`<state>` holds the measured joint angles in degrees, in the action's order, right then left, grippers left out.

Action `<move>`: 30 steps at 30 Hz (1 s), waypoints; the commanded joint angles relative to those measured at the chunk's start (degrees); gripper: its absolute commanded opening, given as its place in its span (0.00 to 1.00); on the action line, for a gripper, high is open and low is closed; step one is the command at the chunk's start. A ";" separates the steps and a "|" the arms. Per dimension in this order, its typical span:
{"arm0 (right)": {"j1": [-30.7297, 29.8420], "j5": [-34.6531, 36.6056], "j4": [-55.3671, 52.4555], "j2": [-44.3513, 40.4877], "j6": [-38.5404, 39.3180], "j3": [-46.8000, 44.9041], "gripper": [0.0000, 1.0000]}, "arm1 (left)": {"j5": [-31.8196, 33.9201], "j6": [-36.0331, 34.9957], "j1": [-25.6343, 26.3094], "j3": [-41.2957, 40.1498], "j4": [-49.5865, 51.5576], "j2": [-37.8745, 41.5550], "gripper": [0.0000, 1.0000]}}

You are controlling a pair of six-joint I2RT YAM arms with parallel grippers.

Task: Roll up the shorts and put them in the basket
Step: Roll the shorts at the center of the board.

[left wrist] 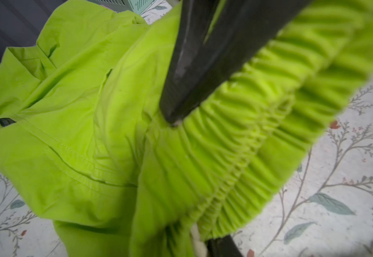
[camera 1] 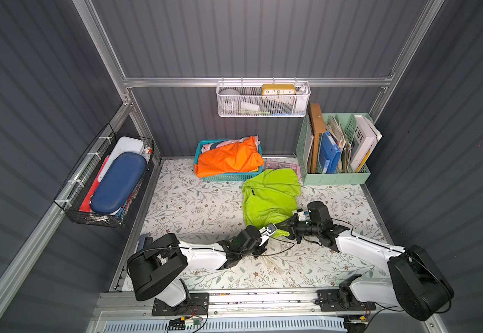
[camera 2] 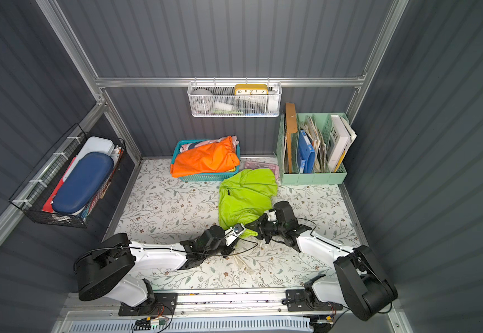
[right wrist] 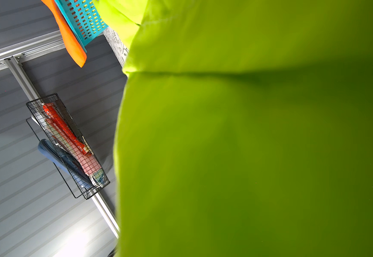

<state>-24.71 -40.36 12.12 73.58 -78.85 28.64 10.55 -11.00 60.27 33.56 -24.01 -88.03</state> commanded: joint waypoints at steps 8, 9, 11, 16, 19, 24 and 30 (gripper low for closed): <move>2.45 1.92 -11.99 -6.03 9.24 -0.39 0.64 | -18.50 -5.63 -0.63 11.39 21.35 4.09 0.19; 2.77 2.99 -15.03 -7.20 11.30 0.09 0.67 | -19.91 -6.37 -0.96 12.45 23.61 4.08 0.19; 3.56 7.09 -26.15 -9.64 17.37 2.91 0.74 | -23.93 -7.97 -2.65 15.18 29.33 3.59 0.19; 4.63 15.79 -41.90 -14.12 26.79 7.59 0.78 | -34.15 -12.21 -8.48 22.39 41.90 2.06 0.20; 5.26 20.09 -46.29 -16.25 29.85 8.99 0.79 | -38.31 -15.91 -10.84 27.01 49.45 -1.16 0.19; 5.49 24.92 -48.40 -19.18 35.62 10.22 0.79 | -42.62 -20.68 -11.62 34.27 59.50 -8.34 0.18; 5.44 30.42 -50.55 -22.17 47.31 13.88 0.77 | -48.03 -25.51 -11.63 45.08 68.88 -17.24 0.12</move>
<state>-19.49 -14.83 -35.48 52.75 -40.36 39.44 -31.70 -31.59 48.75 73.60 36.95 -103.48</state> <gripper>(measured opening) 0.777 0.173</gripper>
